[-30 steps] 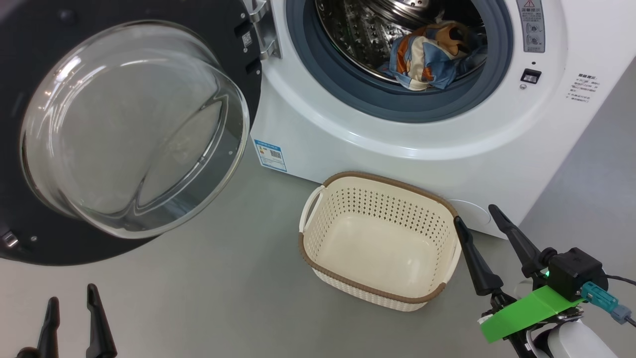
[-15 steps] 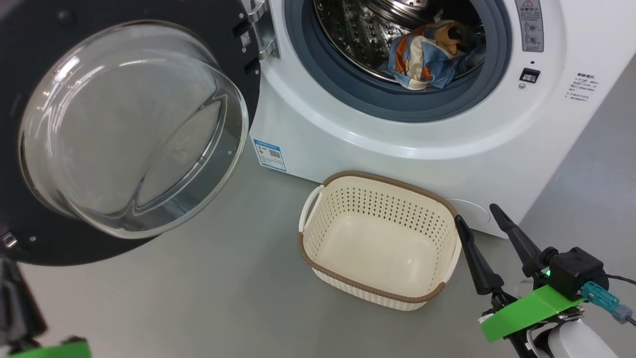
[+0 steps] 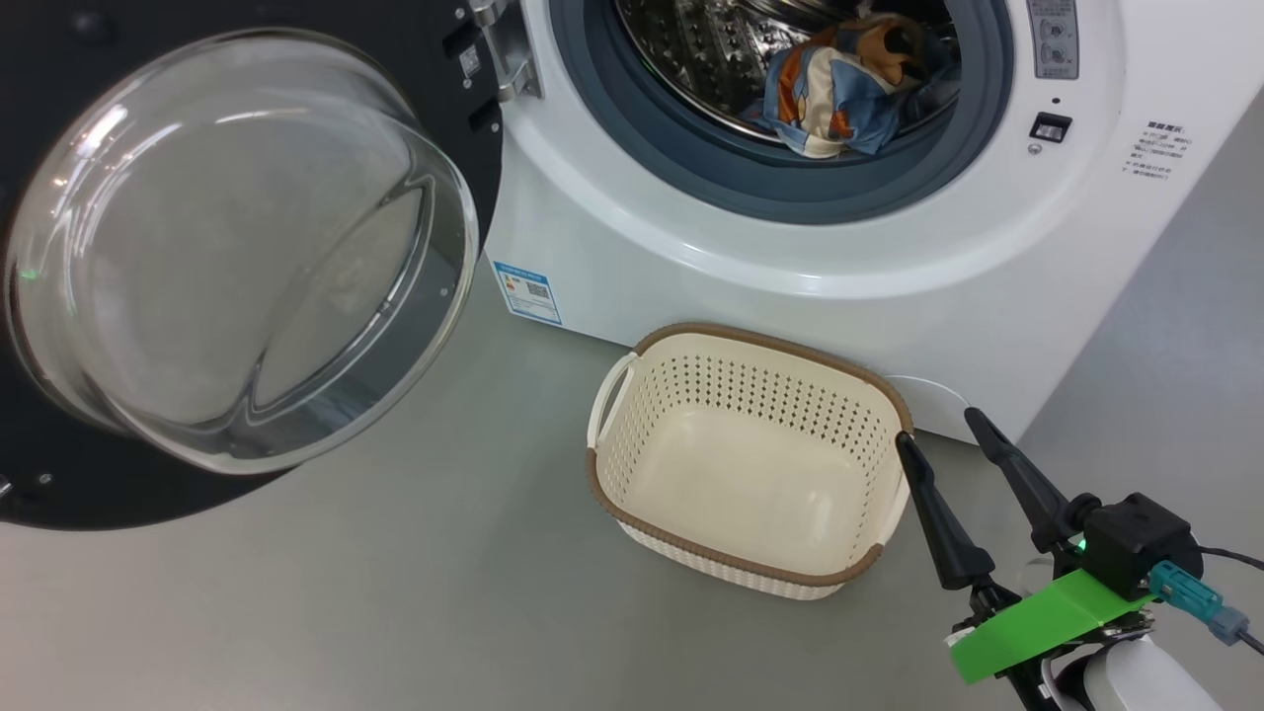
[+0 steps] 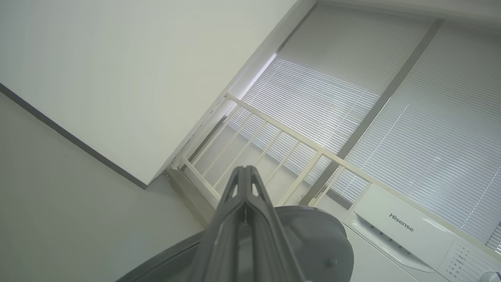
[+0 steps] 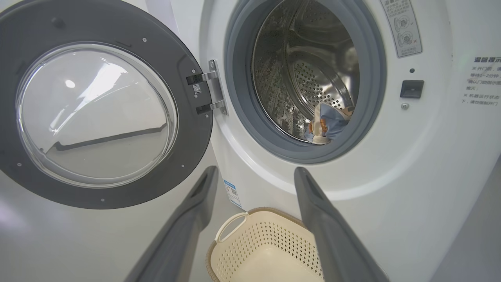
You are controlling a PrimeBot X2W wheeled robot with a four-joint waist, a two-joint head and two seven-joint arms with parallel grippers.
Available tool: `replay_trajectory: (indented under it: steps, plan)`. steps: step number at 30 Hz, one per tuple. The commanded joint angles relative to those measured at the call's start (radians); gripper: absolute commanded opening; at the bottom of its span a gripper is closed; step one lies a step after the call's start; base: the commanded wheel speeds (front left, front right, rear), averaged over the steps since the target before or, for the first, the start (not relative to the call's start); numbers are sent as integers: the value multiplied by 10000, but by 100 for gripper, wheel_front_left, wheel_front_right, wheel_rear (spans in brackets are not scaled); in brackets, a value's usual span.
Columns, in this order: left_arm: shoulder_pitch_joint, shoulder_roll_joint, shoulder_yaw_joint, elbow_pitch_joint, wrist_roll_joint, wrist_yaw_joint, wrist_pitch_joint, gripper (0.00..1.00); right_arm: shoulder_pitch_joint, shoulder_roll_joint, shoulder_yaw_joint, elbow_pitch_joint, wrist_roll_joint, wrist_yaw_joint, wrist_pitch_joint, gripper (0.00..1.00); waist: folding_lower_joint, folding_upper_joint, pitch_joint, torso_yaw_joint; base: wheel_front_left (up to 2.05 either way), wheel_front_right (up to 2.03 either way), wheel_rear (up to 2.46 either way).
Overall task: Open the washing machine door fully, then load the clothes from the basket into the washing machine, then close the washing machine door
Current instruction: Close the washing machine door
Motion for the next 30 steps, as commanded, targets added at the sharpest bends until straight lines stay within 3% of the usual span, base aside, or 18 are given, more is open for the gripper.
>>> replay_trajectory:
  steps: [1, 8, 15, 21, 30]
  plan:
    - [-588, 830, 297, 266, -434, -21, 368, 0, -255, -73, 269, -251, 74, 75, -80, 100, 0, -1, 85, -61, 0, 0, 0]
    - [-2547, 2322, 226, 2963, -2243, -22, 2285, 0, -412, -177, 411, -230, 63, 75, -80, 100, 0, -1, 335, -163, 0, 0, 0]
    - [-3746, 3442, -478, 5353, -2466, 1, 4209, 0, -497, -210, 507, -239, 29, 75, -80, 100, 0, -1, 526, -217, 0, 0, 0]
    - [-4497, 3780, -1037, 6664, -2527, 72, 5741, 0, -538, -285, 571, -251, 23, 75, -80, 100, 0, -1, 686, -221, 0, 0, 0]
    - [-4973, 3729, -1559, 7169, -2451, 156, 6822, 0, -654, -395, 621, -242, -5, 75, -80, 100, 0, -1, 850, -161, 0, 0, 0]
